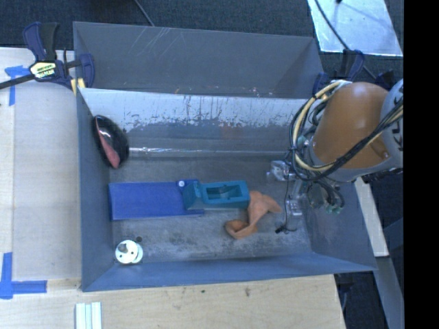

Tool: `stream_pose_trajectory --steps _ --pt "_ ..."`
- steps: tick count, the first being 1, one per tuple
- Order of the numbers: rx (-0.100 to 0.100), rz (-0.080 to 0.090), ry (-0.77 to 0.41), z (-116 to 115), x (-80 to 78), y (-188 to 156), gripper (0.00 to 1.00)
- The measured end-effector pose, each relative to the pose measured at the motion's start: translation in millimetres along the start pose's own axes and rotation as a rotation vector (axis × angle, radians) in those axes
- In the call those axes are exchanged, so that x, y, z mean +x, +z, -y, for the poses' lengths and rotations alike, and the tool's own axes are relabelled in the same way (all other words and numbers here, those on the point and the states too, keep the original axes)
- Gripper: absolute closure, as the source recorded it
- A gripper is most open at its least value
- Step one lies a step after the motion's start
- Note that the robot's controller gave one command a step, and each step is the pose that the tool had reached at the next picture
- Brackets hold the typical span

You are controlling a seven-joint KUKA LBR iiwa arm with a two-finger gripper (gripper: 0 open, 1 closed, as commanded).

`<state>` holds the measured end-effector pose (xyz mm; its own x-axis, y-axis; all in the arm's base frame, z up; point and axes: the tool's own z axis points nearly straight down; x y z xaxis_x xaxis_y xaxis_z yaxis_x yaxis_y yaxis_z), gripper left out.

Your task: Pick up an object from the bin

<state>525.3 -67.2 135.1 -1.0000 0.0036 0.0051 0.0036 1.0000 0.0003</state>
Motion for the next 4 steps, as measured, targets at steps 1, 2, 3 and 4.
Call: stream_pose_trajectory --steps 1,2,3,4 --pt "0.001 0.008 -0.002 0 -1.8 -5 0.0" --pt "0.002 0.008 -0.247 -21 -0.2 7 0.0" --pt "0.005 0.01 -0.402 -33 -3.7 15 0.0" --pt "0.009 0.013 -0.523 -34 -5.5 15 0.0"
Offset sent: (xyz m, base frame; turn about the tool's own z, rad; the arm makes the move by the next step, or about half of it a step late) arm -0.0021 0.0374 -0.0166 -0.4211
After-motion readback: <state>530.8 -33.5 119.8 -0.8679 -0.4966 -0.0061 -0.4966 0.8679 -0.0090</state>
